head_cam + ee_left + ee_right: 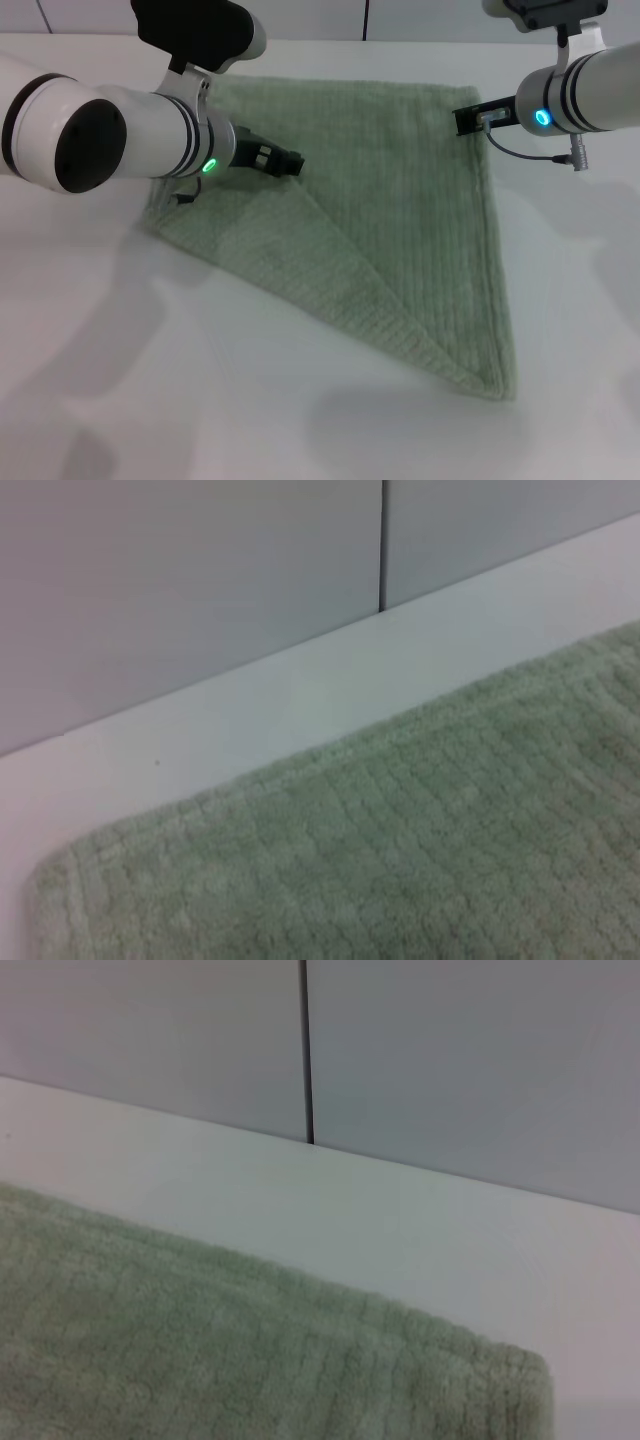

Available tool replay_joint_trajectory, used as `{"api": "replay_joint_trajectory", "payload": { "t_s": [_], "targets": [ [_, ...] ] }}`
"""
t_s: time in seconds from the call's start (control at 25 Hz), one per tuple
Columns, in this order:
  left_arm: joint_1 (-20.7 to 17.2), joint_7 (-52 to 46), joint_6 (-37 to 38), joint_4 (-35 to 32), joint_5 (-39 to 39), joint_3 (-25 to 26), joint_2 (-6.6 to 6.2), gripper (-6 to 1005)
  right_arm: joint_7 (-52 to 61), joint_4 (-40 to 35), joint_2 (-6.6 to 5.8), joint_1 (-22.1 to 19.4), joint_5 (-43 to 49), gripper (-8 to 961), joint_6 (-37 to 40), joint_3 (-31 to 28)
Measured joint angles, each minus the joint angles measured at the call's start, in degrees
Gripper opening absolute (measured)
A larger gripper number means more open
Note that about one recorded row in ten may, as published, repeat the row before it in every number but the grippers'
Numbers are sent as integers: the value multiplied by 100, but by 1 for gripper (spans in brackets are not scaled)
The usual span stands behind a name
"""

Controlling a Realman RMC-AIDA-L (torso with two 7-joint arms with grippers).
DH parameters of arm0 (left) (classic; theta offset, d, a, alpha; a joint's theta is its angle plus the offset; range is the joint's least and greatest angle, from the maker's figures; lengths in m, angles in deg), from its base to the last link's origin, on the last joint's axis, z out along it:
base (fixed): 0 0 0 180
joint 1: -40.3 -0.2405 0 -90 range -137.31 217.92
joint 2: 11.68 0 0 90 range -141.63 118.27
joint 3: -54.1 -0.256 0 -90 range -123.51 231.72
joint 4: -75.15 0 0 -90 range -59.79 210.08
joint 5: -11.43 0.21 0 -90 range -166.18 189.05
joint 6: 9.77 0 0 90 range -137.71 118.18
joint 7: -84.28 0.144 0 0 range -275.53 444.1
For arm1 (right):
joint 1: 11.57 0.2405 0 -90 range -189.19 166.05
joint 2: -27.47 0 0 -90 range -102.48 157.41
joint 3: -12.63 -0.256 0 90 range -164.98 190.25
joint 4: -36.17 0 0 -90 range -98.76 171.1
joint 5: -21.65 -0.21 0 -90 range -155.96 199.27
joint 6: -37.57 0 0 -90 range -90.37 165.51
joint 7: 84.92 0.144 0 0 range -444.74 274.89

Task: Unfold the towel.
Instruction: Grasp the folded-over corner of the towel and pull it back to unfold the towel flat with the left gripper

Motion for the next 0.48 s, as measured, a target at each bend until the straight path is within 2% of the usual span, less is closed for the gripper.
{"api": "replay_joint_trajectory", "payload": {
  "t_s": [0.48],
  "targets": [
    [22,-37,-163,-1,0,10,-12,659,0,8,0,6,0,-2,2,0]
  ]
}}
